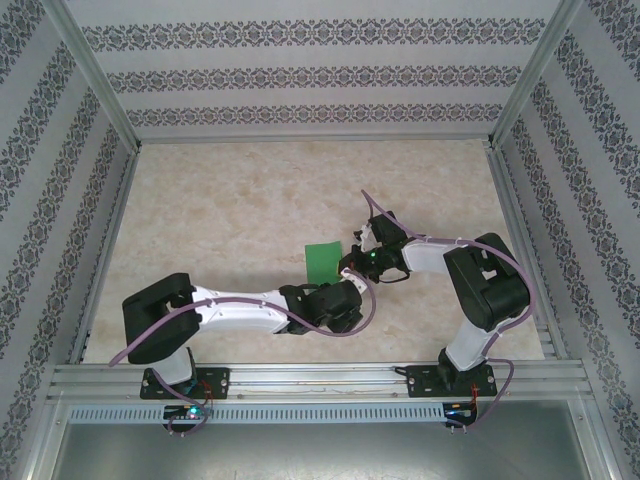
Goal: Fold a paper plane with a square sheet of paper (fold left side to right side)
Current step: Fold the triangle a second time at the center of the table.
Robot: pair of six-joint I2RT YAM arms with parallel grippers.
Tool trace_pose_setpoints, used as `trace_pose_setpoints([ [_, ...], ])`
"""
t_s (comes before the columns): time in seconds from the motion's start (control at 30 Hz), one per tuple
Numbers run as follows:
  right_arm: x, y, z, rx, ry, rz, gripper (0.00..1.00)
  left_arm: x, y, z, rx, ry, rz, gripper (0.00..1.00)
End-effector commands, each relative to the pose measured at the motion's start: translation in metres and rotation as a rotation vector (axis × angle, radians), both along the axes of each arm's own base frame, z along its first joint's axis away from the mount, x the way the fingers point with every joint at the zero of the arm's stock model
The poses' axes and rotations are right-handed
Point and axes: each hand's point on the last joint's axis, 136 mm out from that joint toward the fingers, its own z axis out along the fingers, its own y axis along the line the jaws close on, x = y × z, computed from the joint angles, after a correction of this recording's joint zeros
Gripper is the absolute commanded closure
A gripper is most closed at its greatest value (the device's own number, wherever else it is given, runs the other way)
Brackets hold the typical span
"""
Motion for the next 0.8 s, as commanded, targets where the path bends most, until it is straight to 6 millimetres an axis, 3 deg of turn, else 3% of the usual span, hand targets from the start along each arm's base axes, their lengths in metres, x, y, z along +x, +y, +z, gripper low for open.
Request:
trace_pose_setpoints([
  [0.0, -0.001, 0.005, -0.001, 0.003, 0.003, 0.009, 1.00, 0.006, 0.009, -0.004, 0.091, -0.044, 0.036, 0.34],
  [0.1, -0.002, 0.005, -0.002, 0.002, 0.003, 0.010, 1.00, 0.011, 0.011, -0.008, 0.125, -0.060, 0.049, 0.35],
  [0.17, -0.002, 0.005, -0.002, 0.003, 0.003, 0.011, 1.00, 0.012, 0.010, -0.009, 0.134, -0.064, 0.050, 0.41],
  [0.43, -0.001, 0.004, -0.003, -0.002, -0.002, 0.013, 1.00, 0.014, 0.009, -0.009, 0.131, -0.071, 0.059, 0.83],
  [0.6, 0.001, 0.005, 0.004, 0.005, -0.032, 0.025, 1.00, 0.014, 0.008, -0.003, 0.096, -0.074, 0.060, 1.00],
  [0.77, 0.009, 0.002, 0.021, 0.015, -0.091, 0.027, 0.97, 0.013, 0.008, 0.002, 0.049, -0.046, 0.063, 1.00],
])
